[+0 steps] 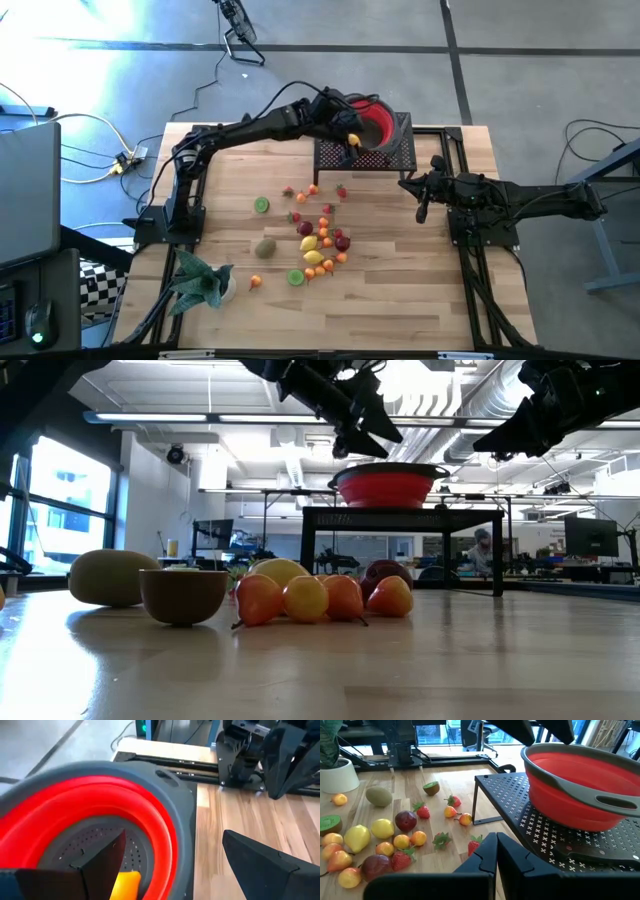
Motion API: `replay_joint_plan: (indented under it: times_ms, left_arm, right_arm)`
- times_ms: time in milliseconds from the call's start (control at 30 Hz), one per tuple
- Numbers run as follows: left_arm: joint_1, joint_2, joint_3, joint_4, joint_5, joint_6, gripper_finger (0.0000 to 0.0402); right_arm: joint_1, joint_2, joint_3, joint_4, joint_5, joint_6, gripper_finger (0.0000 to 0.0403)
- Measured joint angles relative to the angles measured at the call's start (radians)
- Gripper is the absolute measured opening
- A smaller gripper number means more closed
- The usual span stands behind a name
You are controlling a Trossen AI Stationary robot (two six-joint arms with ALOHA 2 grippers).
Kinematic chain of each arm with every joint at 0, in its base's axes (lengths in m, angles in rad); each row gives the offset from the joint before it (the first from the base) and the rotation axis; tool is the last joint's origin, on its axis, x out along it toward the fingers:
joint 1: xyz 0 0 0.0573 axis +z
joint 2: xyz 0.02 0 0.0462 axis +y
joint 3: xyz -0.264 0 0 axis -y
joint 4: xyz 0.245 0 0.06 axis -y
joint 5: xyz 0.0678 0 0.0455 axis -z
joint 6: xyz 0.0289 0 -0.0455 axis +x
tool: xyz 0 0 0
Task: Pick & Place Fruit
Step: Put the half kiwi into the strainer on the shelf
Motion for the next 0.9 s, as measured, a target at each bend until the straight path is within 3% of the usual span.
replay_joint_plan:
  times_ms: [367, 633, 900]
  left_arm:
    - [-0.013, -0.054, -0.239, 0.254, 0.025, -0.034, 0.0329]
    - [-0.04, -0.263, -0.498, 0.376, -0.06, -0.035, 0.0329]
    - [-0.081, -0.465, -0.736, 0.437, -0.069, -0.007, 0.0329]
  right_arm:
    - [0.0, 0.0, 0.0, -0.001, 0.0, 0.0, 0.0003]
    - [0.0, 0.0, 0.0, -0.007, 0.0, -0.008, 0.0003]
    - [0.0, 0.0, 0.0, -0.005, 0.0, -0.007, 0.0003]
